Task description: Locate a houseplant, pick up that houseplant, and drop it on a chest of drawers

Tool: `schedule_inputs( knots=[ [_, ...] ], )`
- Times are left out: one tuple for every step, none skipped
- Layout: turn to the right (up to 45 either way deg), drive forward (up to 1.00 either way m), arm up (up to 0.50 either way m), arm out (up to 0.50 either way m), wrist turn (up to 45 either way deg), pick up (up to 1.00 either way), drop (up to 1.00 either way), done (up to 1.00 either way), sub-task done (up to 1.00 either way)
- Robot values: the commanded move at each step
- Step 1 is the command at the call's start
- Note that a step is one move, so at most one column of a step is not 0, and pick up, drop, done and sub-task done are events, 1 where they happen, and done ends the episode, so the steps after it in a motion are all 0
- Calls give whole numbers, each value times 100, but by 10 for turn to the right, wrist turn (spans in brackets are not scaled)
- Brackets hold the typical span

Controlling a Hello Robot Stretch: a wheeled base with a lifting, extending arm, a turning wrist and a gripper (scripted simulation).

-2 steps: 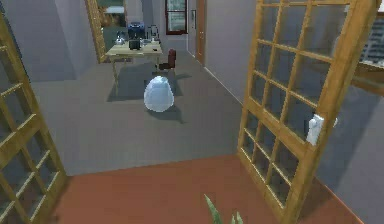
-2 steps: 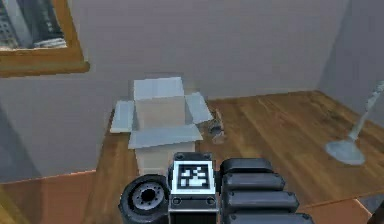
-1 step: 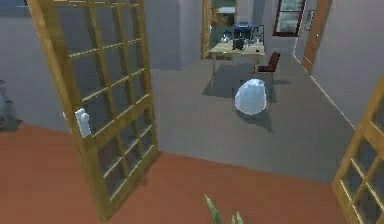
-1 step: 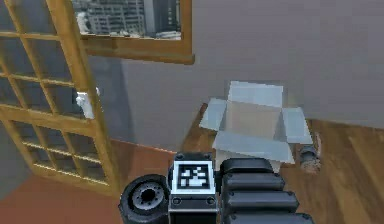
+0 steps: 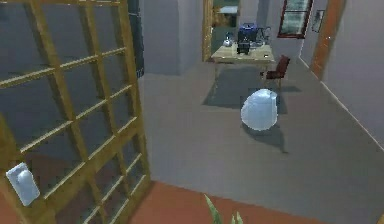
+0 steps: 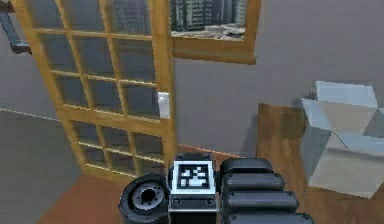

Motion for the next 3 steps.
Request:
schedule_inputs(
  knots=[
    [60, 0, 0, 0, 0, 0, 0, 0, 0],
    [0, 100, 0, 0, 0, 0, 0, 0, 0],
    [60, 0, 0, 0, 0, 0, 0, 0, 0]
  ],
)
